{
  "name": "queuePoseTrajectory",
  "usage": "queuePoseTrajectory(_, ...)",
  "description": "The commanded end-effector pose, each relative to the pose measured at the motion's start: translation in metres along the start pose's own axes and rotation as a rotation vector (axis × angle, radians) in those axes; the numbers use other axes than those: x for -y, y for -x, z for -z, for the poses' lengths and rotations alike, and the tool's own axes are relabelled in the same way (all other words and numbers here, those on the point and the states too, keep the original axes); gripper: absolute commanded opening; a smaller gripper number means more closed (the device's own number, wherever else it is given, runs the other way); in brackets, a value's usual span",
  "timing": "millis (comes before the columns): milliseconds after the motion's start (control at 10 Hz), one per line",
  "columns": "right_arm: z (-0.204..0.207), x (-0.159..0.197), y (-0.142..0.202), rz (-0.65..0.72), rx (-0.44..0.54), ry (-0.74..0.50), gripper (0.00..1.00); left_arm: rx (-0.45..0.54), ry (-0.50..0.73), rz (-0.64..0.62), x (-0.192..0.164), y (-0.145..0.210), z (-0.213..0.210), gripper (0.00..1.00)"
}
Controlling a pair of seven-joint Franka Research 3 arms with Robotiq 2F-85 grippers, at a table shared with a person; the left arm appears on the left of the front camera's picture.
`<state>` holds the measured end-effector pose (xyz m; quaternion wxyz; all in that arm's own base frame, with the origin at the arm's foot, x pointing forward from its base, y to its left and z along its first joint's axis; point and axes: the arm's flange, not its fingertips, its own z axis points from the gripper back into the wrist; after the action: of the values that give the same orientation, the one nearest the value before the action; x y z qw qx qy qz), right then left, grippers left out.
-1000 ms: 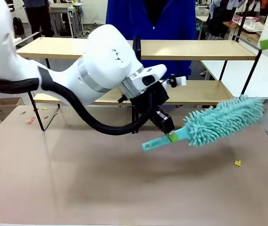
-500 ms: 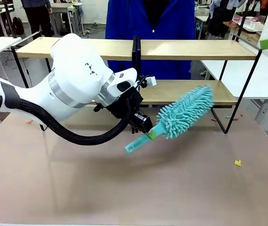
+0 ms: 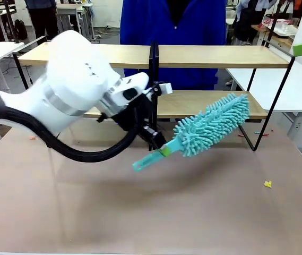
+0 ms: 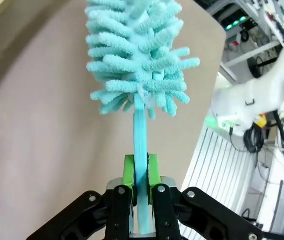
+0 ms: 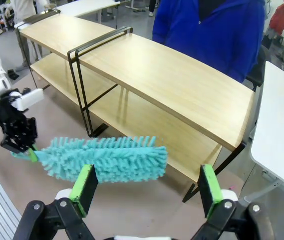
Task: Clean the shelves.
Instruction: Clean another randomly selected level of the Shelf with the Duster.
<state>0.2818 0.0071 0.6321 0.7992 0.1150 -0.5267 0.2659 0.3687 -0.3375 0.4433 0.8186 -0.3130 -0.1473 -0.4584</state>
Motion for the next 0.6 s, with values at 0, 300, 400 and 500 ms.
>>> queuePoseTrajectory(0,0.001,0.000,0.000,-0.002,0.002,0.001,1.00,-0.040,-0.013,0.211,0.022,0.056,-0.054,0.12)
queuePoseTrajectory(300,0.001,0.000,0.000,-0.002,0.002,0.001,1.00,0.100,-0.179,0.050,0.034,0.138,-0.138,0.12)
queuePoseTrajectory(400,0.001,0.000,0.000,-0.002,0.002,0.001,1.00,0.144,-0.211,-0.016,0.029,0.149,-0.156,0.12)
queuePoseTrajectory(500,0.001,0.000,0.000,-0.002,0.002,0.001,1.00,0.178,-0.254,-0.122,0.017,0.152,-0.163,0.12)
